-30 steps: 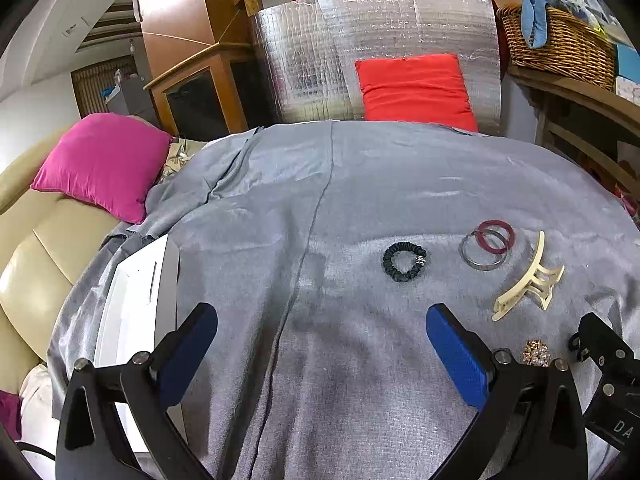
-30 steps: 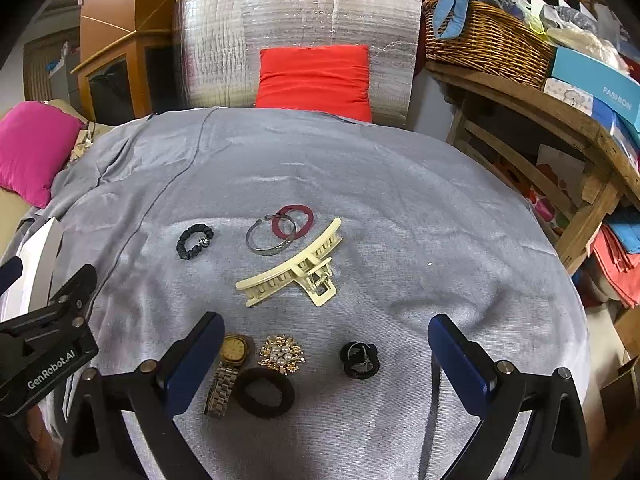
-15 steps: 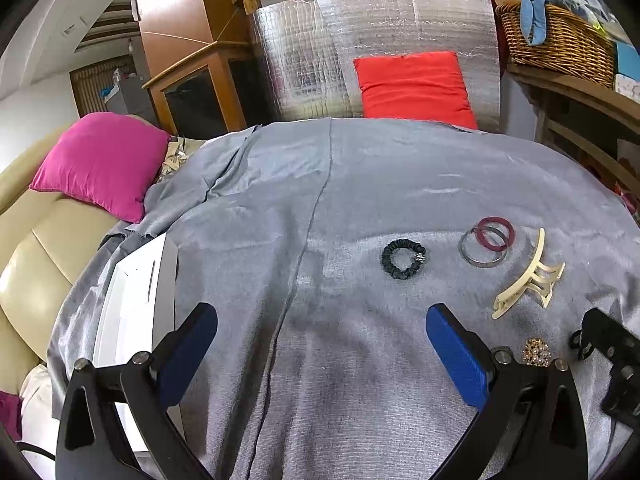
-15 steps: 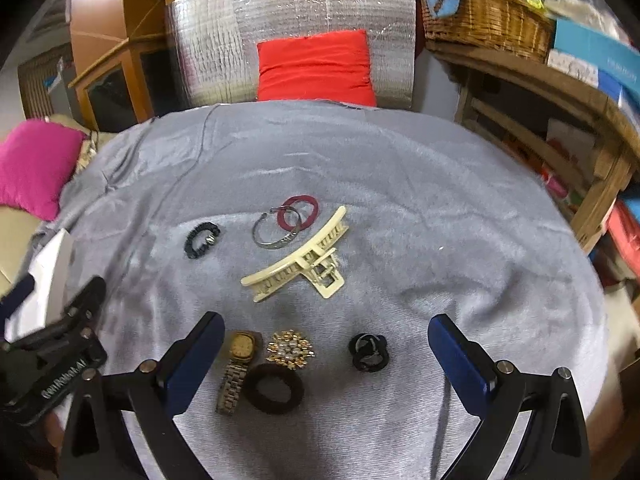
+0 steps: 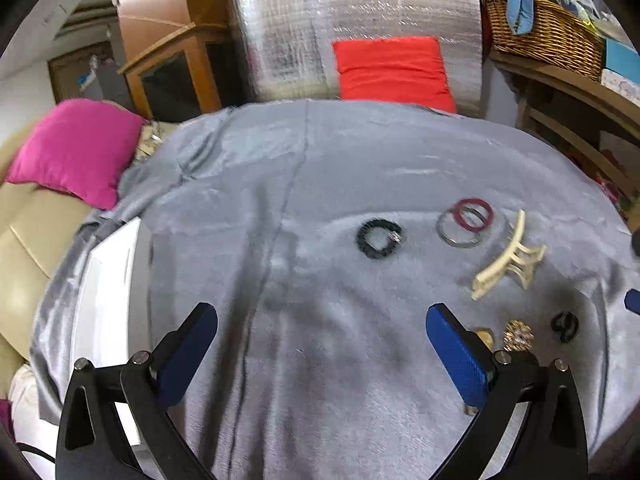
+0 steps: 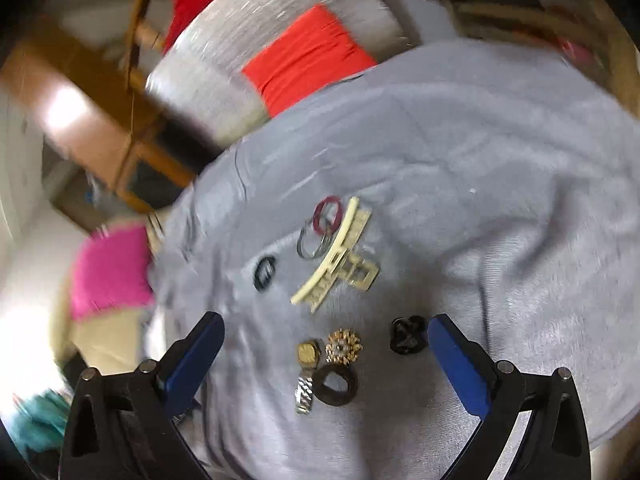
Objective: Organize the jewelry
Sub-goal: 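Close the left tool on the gold watch while the right tool approaches the black hair tie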
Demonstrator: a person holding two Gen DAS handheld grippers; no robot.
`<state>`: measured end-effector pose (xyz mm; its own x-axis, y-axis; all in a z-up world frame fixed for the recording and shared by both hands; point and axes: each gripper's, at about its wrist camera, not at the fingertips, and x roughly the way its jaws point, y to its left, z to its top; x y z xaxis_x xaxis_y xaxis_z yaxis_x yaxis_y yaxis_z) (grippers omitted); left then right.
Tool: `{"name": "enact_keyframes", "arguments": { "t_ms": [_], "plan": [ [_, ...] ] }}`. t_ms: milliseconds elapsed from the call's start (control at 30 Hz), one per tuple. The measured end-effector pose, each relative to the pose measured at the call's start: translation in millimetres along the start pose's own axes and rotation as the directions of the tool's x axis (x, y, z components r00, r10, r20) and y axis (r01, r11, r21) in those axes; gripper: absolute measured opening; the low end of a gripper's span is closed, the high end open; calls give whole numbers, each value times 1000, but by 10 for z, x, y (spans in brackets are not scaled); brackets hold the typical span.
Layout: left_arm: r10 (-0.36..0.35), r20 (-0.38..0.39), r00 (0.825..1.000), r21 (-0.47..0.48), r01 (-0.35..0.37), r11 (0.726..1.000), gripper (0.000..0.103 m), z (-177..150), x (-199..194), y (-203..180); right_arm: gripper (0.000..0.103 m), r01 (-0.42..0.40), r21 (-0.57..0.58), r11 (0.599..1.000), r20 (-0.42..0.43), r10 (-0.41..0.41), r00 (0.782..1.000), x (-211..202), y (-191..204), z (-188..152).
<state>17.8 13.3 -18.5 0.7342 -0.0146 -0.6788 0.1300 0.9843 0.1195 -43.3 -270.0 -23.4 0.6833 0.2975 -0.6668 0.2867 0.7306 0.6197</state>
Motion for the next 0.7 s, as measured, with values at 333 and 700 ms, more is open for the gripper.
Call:
{"name": "enact_keyframes", "arguments": {
  "t_ms": [333,700],
  "plan": [
    [-121,-77,990,-21,120,993,103,-78,109,-11,103,-142,240,960,-81,165,983,66,-475,96],
    [-176,-123,977,22,180,983,103,-153,166,-11,100,-191,246,950,-132,229,964,307,-322,28]
  ]
}}
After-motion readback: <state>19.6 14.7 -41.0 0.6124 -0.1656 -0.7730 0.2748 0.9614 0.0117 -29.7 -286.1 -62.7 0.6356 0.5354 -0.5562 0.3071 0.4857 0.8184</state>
